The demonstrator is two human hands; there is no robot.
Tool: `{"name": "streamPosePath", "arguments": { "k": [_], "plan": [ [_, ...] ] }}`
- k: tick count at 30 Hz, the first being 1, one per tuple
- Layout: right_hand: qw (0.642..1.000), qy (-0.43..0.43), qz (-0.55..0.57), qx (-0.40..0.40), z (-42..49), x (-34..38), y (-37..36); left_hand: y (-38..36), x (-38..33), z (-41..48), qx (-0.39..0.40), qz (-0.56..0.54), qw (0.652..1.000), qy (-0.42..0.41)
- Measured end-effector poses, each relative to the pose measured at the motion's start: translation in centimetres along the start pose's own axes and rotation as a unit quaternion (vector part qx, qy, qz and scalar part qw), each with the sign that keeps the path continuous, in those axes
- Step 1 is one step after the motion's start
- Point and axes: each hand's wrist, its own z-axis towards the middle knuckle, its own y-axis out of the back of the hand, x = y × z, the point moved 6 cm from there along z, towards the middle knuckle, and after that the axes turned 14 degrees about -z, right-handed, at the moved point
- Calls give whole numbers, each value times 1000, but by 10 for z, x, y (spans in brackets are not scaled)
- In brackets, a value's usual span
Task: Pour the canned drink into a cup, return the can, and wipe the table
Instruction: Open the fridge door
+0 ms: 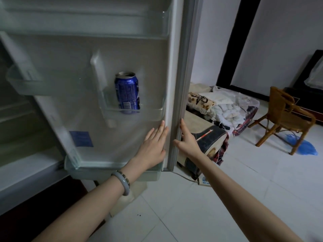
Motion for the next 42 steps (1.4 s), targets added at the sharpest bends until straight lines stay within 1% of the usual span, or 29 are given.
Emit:
{"name": "streamPosePath", "arguments": {
  "k": [13,23,28,31,34,38,40,42],
  "plan": [
    [999,29,19,22,56,-15,1,-2,14,47,-7,53,998,42],
    [998,66,-1,14,63,-22,-3,-9,19,48,-4,43,998,48],
    [998,65,-16,16,57,-19,-2,-4,20,43,-9,59,997,48],
    [997,60,-46,16,54,-15,1,3,18,39,-9,69,996,48],
    [991,55,-122,4,48,-7,7,15,15,30,-20,74,996,53],
    [982,48,-173,-58,29,18,29,40,12,5,-6,34,998,52],
    [975,56,-192,-93,20,38,43,63,12,-11,-8,-33,998,59],
    [971,76,-179,-137,11,65,60,93,13,-27,-30,-112,991,70]
  ]
}}
